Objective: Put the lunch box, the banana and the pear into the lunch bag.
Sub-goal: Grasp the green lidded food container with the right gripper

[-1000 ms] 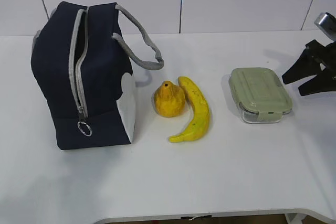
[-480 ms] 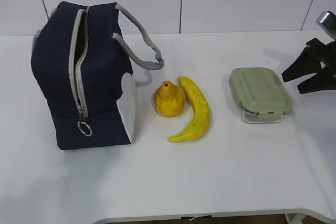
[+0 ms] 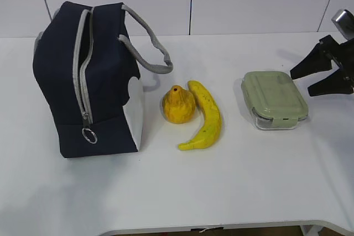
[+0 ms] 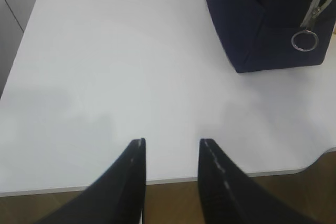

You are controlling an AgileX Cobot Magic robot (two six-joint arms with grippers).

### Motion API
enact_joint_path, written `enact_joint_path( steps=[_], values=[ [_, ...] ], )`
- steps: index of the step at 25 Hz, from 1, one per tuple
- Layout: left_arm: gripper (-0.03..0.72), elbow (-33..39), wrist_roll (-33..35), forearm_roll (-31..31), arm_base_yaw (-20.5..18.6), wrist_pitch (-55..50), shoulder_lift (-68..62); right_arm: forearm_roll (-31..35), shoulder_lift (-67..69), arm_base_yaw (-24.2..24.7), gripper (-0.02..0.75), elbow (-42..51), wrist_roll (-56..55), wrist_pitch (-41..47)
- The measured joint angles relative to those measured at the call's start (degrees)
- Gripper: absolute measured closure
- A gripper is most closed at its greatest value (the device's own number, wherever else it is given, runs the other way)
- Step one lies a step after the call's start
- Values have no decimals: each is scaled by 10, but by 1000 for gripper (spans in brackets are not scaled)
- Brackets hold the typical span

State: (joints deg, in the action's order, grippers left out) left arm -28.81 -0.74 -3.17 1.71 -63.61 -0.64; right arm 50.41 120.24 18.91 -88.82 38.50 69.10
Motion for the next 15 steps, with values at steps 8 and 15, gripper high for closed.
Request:
enact_joint_path(
  steps=[8,15],
  values=[
    [449,0,0,0,0,0,0,1,5,0,137,-1,2,-1],
    [449,0,0,0,0,0,0,6,15,0,150,-1,25,-1]
  ],
)
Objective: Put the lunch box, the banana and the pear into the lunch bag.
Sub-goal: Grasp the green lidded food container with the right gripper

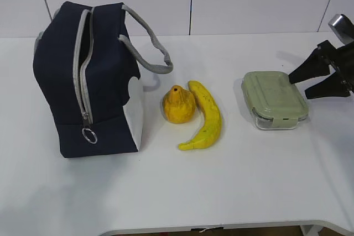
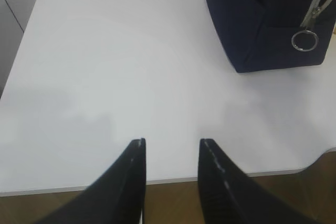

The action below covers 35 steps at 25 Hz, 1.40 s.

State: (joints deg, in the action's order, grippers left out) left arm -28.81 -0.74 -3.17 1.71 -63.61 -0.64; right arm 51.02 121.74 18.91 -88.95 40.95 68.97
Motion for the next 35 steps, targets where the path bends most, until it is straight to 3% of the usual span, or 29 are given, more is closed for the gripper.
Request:
enact_joint_path(
  steps=[35],
  values=[
    [449,0,0,0,0,0,0,41,53,-25,150,-3,22,-7]
  ],
)
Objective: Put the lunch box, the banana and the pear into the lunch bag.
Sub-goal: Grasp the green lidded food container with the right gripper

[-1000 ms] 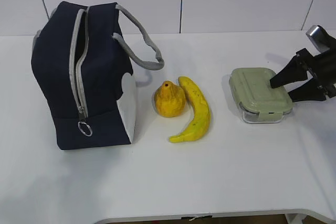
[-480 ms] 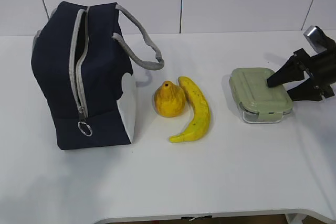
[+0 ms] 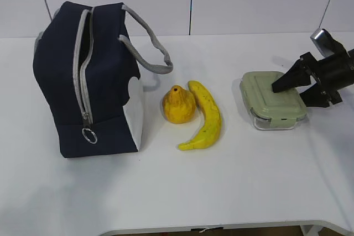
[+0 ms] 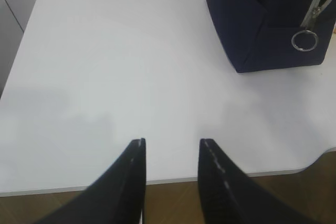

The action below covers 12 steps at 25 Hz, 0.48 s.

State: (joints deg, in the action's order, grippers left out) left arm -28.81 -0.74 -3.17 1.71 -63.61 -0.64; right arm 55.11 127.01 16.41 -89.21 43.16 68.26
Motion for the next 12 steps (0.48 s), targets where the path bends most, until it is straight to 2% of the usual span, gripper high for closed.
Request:
enact_joint_path(
  steps=[8,12],
  values=[
    [449,0,0,0,0,0,0,1,1,-1,153,0,4,0],
    [449,0,0,0,0,0,0,4,1,-1,211,0,4,0]
  ],
)
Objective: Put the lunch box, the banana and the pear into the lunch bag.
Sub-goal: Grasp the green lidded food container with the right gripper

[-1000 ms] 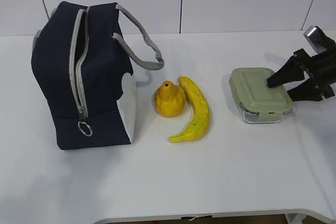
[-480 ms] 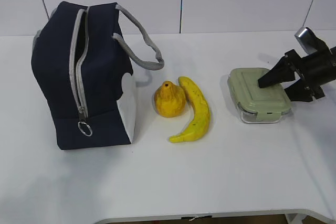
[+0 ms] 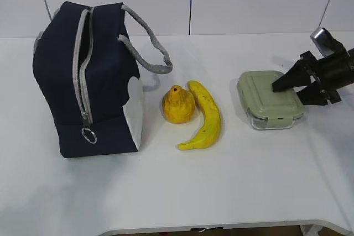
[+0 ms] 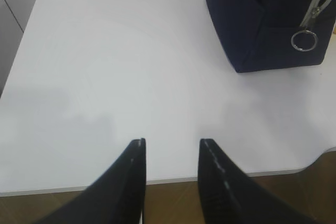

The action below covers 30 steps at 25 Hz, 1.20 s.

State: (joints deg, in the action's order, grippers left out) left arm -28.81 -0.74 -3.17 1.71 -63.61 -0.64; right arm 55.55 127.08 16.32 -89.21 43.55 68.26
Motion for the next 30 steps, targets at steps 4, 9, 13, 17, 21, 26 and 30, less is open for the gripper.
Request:
enact_joint_path(
  steps=[4,9,13,17,21,26,30],
  values=[
    [449,0,0,0,0,0,0,7,0,0,265,0,0,5],
    [449,0,0,0,0,0,0,11,0,0,286,0,0,7],
    [449,0,0,0,0,0,0,11,0,0,287,0,0,7],
    [449,0,0,0,0,0,0,8,0,0,288,0,0,7],
    [449,0,0,0,0,0,0,7,0,0,288,0,0,8],
    [449,0,0,0,0,0,0,6,0,0,309,-1,0,9],
    [449,0,0,0,0,0,0,6,0,0,322,-1,0,10]
  ],
)
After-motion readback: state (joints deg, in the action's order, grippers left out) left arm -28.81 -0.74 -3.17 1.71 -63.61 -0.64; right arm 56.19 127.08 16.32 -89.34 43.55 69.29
